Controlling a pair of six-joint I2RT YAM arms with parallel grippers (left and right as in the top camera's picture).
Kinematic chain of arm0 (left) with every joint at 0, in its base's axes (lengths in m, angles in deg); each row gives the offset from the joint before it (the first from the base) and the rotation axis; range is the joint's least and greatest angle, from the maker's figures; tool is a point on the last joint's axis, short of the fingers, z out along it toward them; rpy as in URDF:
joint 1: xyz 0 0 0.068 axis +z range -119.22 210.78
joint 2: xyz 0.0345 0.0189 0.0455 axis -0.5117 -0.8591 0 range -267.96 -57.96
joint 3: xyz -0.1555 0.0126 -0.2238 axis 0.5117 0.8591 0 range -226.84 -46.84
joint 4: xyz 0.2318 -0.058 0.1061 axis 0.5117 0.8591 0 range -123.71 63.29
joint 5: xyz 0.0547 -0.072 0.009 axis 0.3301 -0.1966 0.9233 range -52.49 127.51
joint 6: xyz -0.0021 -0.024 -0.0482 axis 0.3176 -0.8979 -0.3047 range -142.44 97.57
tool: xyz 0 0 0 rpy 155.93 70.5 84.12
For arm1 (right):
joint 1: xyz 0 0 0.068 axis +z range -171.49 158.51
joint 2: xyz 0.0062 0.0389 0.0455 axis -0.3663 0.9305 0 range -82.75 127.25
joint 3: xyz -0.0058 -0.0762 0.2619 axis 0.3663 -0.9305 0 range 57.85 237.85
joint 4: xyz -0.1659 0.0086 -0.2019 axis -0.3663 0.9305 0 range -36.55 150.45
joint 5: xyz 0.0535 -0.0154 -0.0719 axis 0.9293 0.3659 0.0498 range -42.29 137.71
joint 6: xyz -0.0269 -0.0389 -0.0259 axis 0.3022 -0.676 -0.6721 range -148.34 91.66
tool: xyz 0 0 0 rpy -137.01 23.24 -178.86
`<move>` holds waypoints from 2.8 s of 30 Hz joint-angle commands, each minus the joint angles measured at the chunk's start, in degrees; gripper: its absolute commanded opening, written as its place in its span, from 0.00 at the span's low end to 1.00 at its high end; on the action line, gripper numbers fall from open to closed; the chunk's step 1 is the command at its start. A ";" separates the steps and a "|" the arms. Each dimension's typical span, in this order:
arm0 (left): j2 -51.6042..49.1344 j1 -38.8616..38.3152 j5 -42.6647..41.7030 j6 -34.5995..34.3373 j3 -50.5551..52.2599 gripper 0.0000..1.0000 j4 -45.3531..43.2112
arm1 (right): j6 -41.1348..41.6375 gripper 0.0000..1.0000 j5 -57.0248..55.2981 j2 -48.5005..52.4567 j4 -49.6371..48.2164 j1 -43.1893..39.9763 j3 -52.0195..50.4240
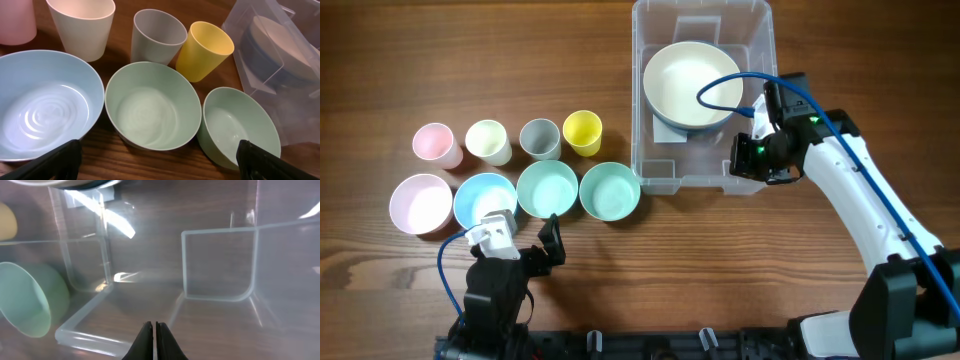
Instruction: Pack container
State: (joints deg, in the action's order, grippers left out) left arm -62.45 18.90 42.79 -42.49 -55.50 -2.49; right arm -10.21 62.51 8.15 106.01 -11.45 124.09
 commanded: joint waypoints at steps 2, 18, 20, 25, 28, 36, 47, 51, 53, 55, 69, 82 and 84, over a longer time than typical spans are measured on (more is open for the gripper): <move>0.37 0.44 0.55 0.11 0.24 1.00 -0.22 | 1.81 0.04 -8.74 -7.76 6.08 0.17 -0.15; 0.37 0.44 0.55 0.11 0.24 1.00 -0.22 | 3.15 0.05 -13.77 -8.55 1.51 0.07 -0.22; 0.37 0.44 0.55 0.11 0.24 1.00 -0.22 | 3.39 0.05 -14.43 -6.99 1.95 0.07 -1.03; 0.37 0.44 0.55 0.09 0.24 1.00 -0.22 | 7.45 0.04 -17.51 -6.82 1.99 -0.76 -5.40; 0.37 0.44 0.55 0.11 0.24 1.00 -0.22 | 7.34 0.04 -17.90 -9.20 2.32 -0.74 -5.42; 0.37 0.44 0.55 0.11 0.24 1.00 -0.22 | 7.78 0.05 -21.53 -17.62 6.12 -0.74 -5.62; 0.37 0.44 0.55 0.11 0.24 1.00 -0.22 | 7.54 0.59 -23.54 -15.47 -1.18 -1.36 -5.88; 0.37 0.44 0.55 0.09 0.24 1.00 -0.24 | 9.60 0.51 -22.95 -10.99 -1.62 -1.40 -7.13; 0.37 0.44 0.55 0.09 0.24 1.00 -0.24 | 10.47 0.43 -22.95 -9.66 -1.75 -1.40 -7.13; 0.37 0.44 0.55 0.11 0.24 1.00 -0.22 | 10.54 0.33 -22.99 -9.35 -1.20 -1.46 -7.13; 0.37 0.44 0.55 0.09 0.24 1.00 -0.24 | 8.81 0.06 -31.34 -9.35 6.97 -4.87 -7.15; 0.37 0.44 0.55 0.11 0.24 1.00 -0.22 | -10.36 0.04 -28.20 -9.35 -1.29 -4.85 -7.78; 0.37 0.44 0.55 0.11 0.24 1.00 -0.24 | -10.40 0.04 -28.06 -9.35 -1.38 -4.76 -8.63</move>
State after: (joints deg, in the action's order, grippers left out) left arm -62.45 18.90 42.79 -42.51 -55.50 -2.49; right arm -16.72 34.27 -1.40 105.48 -16.08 117.01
